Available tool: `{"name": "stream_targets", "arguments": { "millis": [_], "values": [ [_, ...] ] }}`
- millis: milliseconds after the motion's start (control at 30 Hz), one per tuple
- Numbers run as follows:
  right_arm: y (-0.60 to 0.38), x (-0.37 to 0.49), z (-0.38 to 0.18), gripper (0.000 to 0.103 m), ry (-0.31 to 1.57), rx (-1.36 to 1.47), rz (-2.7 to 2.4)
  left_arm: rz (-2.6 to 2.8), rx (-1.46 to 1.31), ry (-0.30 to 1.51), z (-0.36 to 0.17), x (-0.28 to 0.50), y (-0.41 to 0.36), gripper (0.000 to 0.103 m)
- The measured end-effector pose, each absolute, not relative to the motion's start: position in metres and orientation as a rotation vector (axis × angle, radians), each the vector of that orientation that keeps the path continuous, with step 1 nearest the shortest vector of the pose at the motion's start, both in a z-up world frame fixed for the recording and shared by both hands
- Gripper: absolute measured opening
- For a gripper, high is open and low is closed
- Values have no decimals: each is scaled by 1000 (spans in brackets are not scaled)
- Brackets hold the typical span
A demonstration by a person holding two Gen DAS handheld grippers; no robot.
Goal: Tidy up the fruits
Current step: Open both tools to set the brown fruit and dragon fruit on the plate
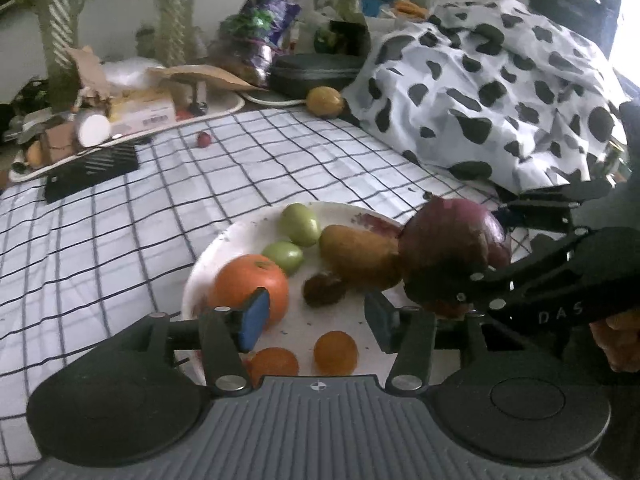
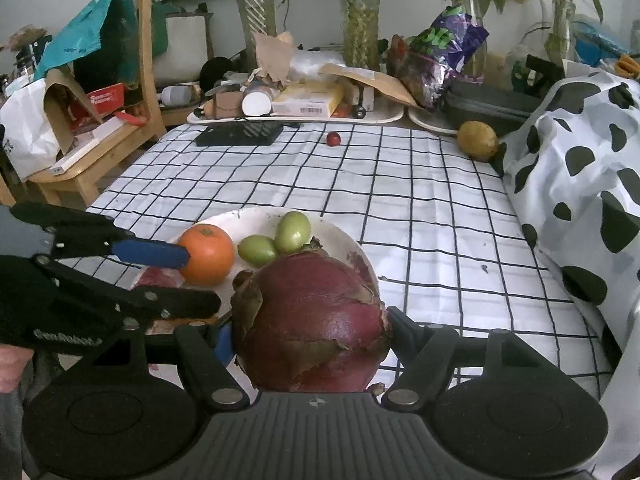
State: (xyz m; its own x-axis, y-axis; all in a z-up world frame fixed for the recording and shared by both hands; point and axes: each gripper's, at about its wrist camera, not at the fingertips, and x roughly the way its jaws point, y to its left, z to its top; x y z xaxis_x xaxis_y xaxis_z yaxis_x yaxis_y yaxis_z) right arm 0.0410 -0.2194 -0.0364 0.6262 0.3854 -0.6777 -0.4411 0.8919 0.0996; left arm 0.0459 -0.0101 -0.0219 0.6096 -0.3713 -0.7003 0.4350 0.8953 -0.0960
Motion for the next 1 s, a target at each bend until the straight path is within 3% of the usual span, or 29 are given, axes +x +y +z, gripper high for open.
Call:
{"name": "stream_targets", "arguments": {
  "millis": [467, 567, 633, 933, 1000],
  "values": [
    [-190, 35, -49, 76, 815, -182, 589, -367, 62, 792, -13, 30, 4, 51],
    [-185, 35, -53, 81, 821, -206, 587, -360, 61, 793, -13, 28, 4, 51],
    [-188, 33, -48, 103, 779, -167, 594, -352, 54, 788, -12, 28, 4, 51],
    [-200, 28, -40, 103, 785, -121, 504, -293, -27, 792, -3, 13, 16, 52],
    [-201, 22, -39, 103, 798, -123, 476, -280, -17, 790, -1, 7, 15, 59]
  ]
}}
